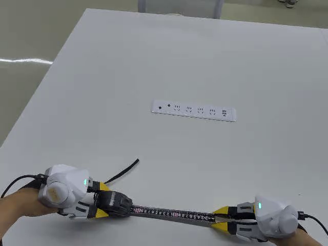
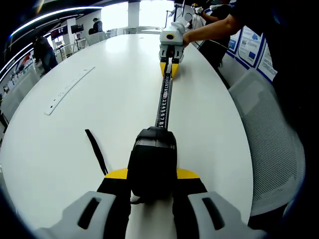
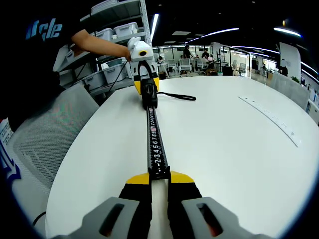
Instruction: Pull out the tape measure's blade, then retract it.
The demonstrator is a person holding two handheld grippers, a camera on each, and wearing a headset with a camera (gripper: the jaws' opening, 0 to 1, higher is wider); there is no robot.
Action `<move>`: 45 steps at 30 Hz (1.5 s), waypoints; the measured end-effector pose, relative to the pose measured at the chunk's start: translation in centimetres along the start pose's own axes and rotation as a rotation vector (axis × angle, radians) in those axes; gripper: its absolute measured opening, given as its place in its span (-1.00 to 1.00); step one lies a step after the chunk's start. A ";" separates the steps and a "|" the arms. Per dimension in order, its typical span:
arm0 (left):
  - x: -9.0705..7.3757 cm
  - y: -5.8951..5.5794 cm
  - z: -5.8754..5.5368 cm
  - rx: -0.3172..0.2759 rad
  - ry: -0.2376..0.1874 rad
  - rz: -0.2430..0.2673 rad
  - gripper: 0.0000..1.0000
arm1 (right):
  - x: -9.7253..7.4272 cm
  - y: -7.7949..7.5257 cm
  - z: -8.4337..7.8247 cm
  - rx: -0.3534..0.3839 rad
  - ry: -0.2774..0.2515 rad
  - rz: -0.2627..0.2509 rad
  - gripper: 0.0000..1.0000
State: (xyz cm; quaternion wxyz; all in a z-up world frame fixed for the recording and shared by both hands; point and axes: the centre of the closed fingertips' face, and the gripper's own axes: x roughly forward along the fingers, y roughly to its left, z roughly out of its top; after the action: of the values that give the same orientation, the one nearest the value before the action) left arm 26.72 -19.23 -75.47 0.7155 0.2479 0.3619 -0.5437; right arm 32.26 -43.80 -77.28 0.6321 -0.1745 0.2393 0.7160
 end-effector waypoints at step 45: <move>0.0 -0.1 0.3 -0.002 -0.008 0.000 -0.44 | -0.9 -0.5 -1.1 -0.062 0.068 -0.035 -0.77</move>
State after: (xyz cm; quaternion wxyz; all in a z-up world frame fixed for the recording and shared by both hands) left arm 26.74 -19.53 -75.28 0.7174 0.2449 0.3596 -0.5442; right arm 32.87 -45.10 -77.71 0.6305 -0.2223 0.2352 0.7055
